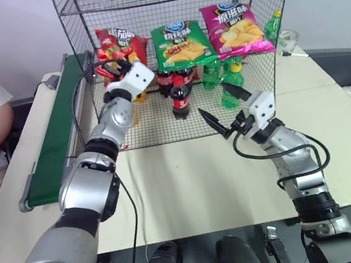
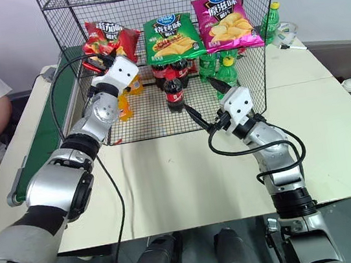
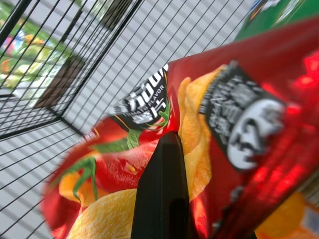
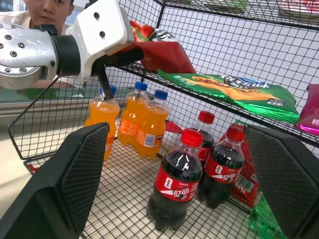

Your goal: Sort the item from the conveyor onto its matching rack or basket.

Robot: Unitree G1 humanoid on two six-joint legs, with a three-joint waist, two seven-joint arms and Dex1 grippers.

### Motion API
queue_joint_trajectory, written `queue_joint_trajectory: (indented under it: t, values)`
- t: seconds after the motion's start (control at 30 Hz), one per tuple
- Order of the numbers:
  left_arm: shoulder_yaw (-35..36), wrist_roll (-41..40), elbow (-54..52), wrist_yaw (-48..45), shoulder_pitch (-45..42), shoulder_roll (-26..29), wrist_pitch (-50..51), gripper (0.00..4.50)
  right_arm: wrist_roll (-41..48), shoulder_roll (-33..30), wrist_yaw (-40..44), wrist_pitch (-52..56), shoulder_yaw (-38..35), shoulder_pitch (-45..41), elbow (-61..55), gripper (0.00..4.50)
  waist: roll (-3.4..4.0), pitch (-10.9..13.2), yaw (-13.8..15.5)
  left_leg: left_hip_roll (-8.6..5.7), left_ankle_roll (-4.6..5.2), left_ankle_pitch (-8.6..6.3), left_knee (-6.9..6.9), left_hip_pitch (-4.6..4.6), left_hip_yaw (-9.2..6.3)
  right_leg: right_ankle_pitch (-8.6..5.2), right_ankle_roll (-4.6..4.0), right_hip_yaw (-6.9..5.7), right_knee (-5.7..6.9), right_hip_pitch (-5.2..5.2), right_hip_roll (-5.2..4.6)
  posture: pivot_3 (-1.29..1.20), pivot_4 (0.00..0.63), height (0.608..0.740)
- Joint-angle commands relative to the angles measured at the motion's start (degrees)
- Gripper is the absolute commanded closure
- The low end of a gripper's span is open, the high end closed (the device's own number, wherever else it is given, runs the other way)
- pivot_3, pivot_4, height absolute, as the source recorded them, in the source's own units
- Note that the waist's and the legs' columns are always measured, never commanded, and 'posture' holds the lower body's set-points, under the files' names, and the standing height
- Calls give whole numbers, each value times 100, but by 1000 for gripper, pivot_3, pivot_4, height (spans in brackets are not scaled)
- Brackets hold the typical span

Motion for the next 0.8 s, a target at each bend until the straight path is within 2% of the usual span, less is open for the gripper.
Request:
queue_joint_trajectory:
  t: [0.03,0.37,0.53,0.67,0.77,0.8]
  values:
    - [398,-441,53,3,-210,173,54,4432,62,-24,16,-31,-6,2,-301,0,0,0,-2,0,0,0,0,0,0,0,0,0,0,0,0,0,150,740]
    - [425,-653,240,-720,-290,62,37,4432,52,-13,-9,-15,15,32,-337,0,0,0,-1,0,0,0,1,0,0,0,0,0,1,0,0,0,150,740]
    - [369,-643,283,-628,-407,-47,133,4432,45,41,-43,3,60,57,-376,0,0,0,6,-1,0,0,3,0,0,0,0,0,1,2,0,0,150,740]
    - [534,-886,297,-902,-453,-154,90,4432,47,47,-44,28,84,60,-403,0,0,0,1,0,0,0,3,0,0,0,0,0,1,2,0,0,150,740]
    - [482,-799,256,-765,-464,-113,18,3637,55,33,-45,43,76,60,-407,0,0,0,2,0,0,0,5,0,0,0,0,0,2,2,0,0,150,740]
    - [484,-810,250,-775,-459,-100,15,3091,62,28,-44,47,74,65,-409,0,-1,-1,2,0,0,0,6,0,0,0,1,0,2,2,0,0,150,740]
